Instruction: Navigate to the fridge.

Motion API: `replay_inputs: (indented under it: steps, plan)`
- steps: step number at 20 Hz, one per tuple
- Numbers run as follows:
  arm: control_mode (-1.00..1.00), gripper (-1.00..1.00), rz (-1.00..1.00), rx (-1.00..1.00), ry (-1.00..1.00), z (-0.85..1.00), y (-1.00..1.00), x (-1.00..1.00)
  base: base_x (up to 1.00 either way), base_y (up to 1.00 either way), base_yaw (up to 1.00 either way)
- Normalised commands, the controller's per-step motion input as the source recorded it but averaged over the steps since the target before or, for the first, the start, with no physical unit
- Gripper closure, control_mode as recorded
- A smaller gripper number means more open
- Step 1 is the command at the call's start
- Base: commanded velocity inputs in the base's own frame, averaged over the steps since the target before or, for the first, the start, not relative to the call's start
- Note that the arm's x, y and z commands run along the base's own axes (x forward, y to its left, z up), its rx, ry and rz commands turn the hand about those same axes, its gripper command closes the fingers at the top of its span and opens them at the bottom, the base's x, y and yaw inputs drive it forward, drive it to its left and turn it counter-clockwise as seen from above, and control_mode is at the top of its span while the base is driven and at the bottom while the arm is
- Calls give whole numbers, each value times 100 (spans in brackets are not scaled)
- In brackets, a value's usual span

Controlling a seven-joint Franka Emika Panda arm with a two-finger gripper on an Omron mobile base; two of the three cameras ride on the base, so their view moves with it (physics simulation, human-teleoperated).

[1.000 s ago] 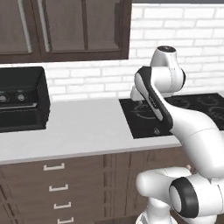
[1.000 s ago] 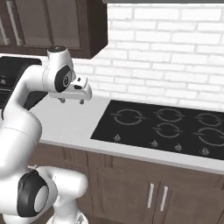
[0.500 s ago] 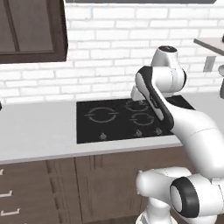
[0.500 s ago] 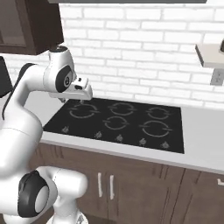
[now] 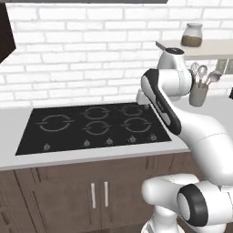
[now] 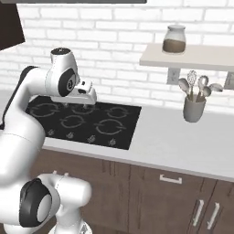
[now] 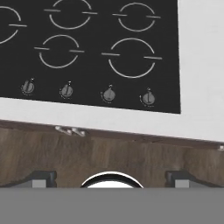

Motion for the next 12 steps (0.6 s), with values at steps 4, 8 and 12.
replay_inputs:
  steps: [4, 8, 12]
  plan:
    - [100, -100, 0, 0, 0, 0, 0, 0, -14, -100, 0]
    - [100, -100, 0, 0, 0, 0, 0, 0, -14, -100, 0]
    - [100, -100, 0, 0, 0, 0, 0, 0, -13, -100, 0]
